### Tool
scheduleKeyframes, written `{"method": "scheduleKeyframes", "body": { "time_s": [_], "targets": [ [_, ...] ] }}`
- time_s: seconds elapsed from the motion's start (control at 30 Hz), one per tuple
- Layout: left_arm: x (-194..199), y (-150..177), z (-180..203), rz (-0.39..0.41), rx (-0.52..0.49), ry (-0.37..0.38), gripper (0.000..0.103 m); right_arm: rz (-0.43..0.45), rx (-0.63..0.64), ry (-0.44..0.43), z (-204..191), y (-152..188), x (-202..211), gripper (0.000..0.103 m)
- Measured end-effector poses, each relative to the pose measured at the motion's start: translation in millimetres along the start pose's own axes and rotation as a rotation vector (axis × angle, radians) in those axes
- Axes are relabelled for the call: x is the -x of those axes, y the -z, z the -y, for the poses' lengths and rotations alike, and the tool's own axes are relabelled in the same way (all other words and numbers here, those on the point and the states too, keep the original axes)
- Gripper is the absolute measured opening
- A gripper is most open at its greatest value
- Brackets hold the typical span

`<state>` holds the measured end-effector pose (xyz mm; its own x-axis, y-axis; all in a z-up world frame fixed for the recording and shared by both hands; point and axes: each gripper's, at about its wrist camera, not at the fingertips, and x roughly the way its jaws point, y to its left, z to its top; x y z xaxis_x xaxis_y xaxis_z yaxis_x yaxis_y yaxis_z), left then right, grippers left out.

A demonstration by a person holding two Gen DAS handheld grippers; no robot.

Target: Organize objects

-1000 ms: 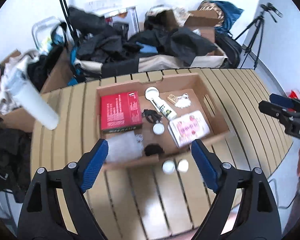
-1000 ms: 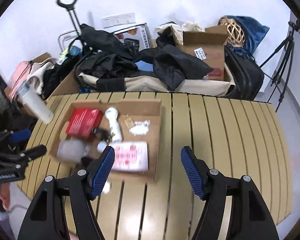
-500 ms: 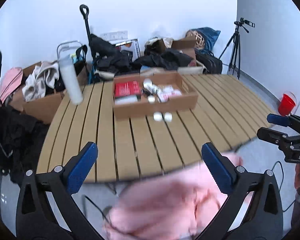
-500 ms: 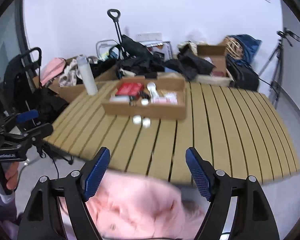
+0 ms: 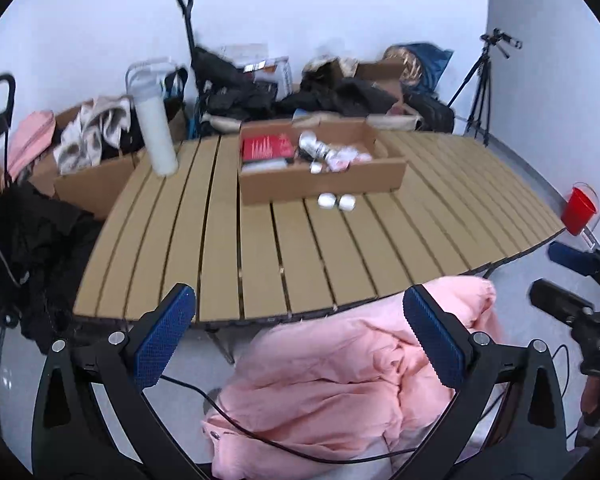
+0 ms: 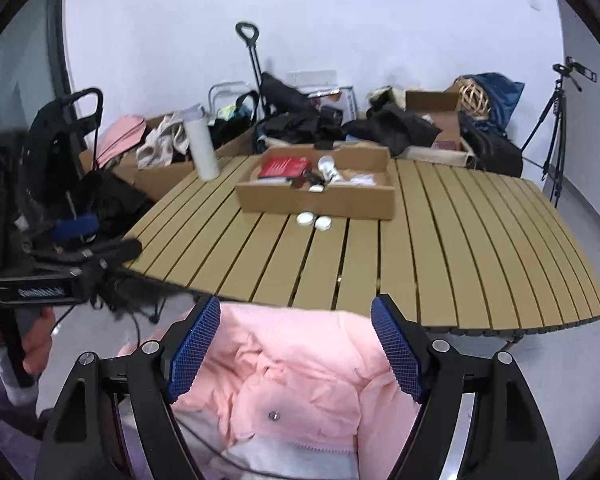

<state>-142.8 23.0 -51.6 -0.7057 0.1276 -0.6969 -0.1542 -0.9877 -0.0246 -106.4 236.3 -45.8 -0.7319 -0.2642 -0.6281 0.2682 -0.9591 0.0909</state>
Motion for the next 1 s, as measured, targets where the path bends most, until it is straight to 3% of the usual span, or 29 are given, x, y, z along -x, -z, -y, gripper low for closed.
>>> {"method": "scheduleKeyframes", "body": {
  "time_s": [0.13,0.2,0.33,0.43,0.57,0.6,0.7,0.77,0.87,1.0],
  "targets": [
    [-36.8,6.8,-8.1,-0.071,0.047,0.006,0.103,-0.089,0.035,-0.003,-1.5,9.2,-37.4,0.081],
    [-52.3,8.6,-11.2,-0.069,0.06,0.019,0.103,-0.113,0.022,-0.025,4.7,9.7,-54.4,0.081],
    [-78.5,-0.1,-18.6,-0.042,0.056,0.018,0.103,-0.156,-0.003,-0.026,24.5,-8.9,-107.3,0.065],
    [-98.2,-11.9,-26.0,-0.052,0.084,0.016,0.103,-0.173,-0.03,-0.056,42.9,-37.5,-170.3,0.058],
    [-126.3,-27.8,-35.4,-0.037,0.11,0.036,0.103,-0.223,-0.002,-0.034,49.4,-66.0,-253.5,0.049],
    [-132.1,-30.5,-36.6,-0.034,0.113,0.036,0.103,-0.245,0.003,-0.023,49.5,-69.3,-272.2,0.042],
    [-157.7,-37.1,-38.4,-0.045,0.116,0.049,0.103,-0.297,0.031,0.01,45.4,-78.3,-321.9,0.038],
    [-175.2,-42.0,-37.2,-0.071,0.11,0.058,0.103,-0.311,0.043,0.007,43.0,-79.2,-336.2,0.031],
    [-197.7,-50.6,-29.9,-0.081,0.091,0.091,0.101,-0.297,0.059,0.011,43.2,-78.2,-338.4,0.004],
    [-237.2,-66.9,-10.3,-0.109,0.071,0.163,0.098,-0.27,0.041,0.0,52.8,-73.1,-316.8,0.001]
  ]
}}
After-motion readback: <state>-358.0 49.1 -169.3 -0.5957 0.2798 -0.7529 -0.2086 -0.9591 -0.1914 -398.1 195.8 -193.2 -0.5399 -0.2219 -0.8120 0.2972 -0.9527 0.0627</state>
